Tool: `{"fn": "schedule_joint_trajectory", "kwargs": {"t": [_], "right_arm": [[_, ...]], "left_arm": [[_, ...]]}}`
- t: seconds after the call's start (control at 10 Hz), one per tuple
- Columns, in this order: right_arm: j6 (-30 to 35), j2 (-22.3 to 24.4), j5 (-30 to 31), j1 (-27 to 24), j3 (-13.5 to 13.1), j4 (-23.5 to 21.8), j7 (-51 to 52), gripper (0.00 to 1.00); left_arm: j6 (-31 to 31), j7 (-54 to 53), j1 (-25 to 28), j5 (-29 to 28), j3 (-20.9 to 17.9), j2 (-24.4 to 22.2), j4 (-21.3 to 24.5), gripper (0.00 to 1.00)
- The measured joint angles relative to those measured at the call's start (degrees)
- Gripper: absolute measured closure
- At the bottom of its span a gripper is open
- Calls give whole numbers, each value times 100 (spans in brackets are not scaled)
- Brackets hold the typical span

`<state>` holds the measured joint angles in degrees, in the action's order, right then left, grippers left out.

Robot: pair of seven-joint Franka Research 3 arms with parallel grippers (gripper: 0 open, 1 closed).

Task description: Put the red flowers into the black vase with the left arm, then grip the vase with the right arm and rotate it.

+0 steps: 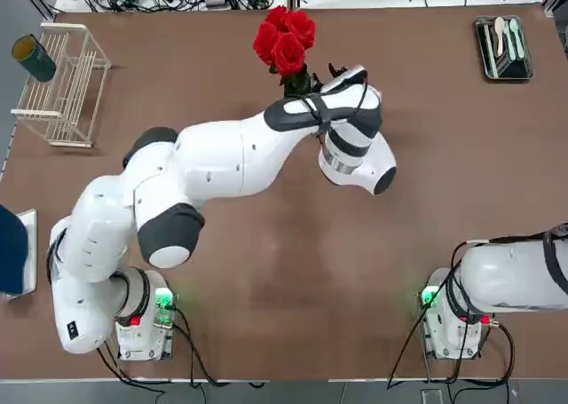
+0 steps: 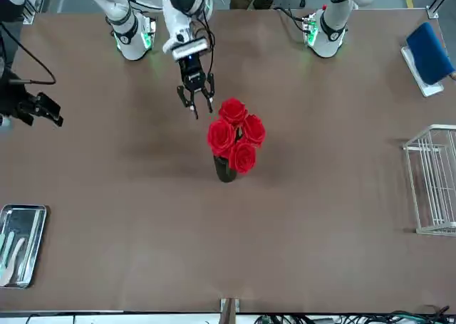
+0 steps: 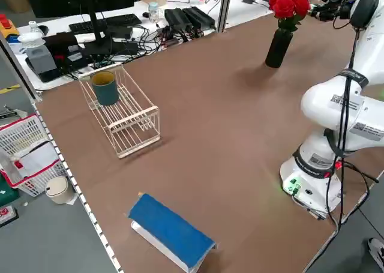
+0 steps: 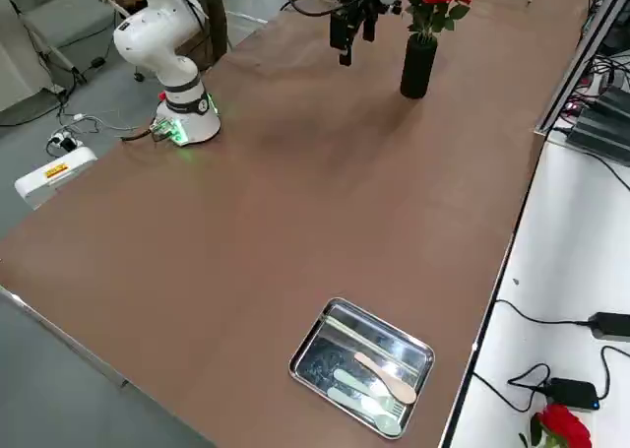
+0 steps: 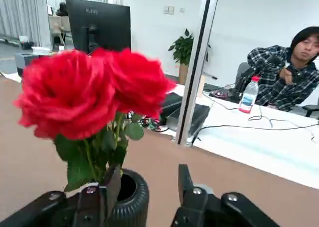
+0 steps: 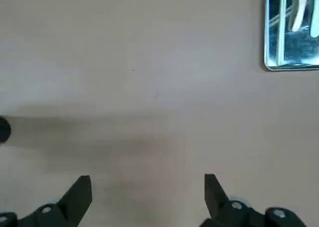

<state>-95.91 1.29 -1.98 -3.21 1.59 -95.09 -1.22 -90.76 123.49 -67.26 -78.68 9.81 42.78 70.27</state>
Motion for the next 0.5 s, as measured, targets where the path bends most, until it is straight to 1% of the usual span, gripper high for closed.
{"fn": "schedule_joint_trajectory", "kwargs": {"t": [0.2, 0.4, 0.5], "right_arm": [[-41, -9, -179, 19, 3, 4, -2, 0], [-144, -80, -343, 69, 27, 3, -152, 0], [-236, -164, -374, 130, 125, 1, -251, 0]], "left_arm": [[4, -128, 5, 272, 4, -461, -28, 45], [10, -532, 94, 609, -16, -939, -43, 45], [-6, -756, 255, 836, -25, -1163, -46, 45]]}}
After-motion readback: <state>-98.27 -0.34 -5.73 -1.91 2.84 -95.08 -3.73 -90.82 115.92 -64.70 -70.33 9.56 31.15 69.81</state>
